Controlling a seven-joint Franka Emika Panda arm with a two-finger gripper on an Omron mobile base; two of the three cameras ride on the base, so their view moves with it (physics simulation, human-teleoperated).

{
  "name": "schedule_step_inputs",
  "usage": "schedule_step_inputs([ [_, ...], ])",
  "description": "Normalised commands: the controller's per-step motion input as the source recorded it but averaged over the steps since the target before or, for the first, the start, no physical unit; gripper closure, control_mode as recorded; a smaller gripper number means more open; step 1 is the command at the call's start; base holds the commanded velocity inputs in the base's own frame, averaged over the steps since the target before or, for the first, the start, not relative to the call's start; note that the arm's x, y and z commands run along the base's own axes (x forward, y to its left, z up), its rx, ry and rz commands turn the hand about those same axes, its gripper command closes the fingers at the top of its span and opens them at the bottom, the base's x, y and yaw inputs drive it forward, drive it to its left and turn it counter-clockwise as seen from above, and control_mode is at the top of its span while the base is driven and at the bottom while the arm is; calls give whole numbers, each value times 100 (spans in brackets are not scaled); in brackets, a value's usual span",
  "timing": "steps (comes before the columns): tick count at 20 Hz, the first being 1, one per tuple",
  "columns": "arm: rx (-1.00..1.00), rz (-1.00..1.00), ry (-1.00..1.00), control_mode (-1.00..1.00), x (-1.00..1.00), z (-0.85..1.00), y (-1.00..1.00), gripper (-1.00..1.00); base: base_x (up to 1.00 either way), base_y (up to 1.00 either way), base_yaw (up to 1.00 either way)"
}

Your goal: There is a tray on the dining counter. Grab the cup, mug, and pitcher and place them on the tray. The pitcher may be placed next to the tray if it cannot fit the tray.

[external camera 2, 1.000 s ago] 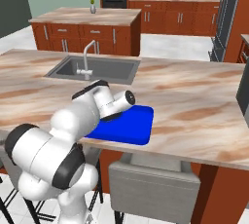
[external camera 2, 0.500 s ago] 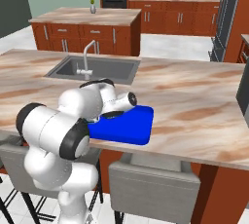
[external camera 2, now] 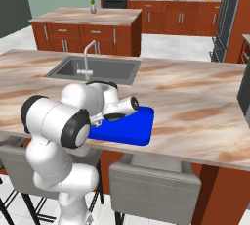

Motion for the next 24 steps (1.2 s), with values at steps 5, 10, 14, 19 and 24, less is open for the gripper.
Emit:
schedule_step_inputs([
  [5,0,0,0,-100,3,-15,1,100,0,0,0],
  [10,0,0,0,-100,3,-12,10,100,0,0,0],
  [14,0,0,0,-100,1,-12,15,100,0,0,0],
  [19,0,0,0,-100,0,-6,18,100,0,0,0],
  [24,0,0,1,-100,0,0,2,100,0,0,0],
])
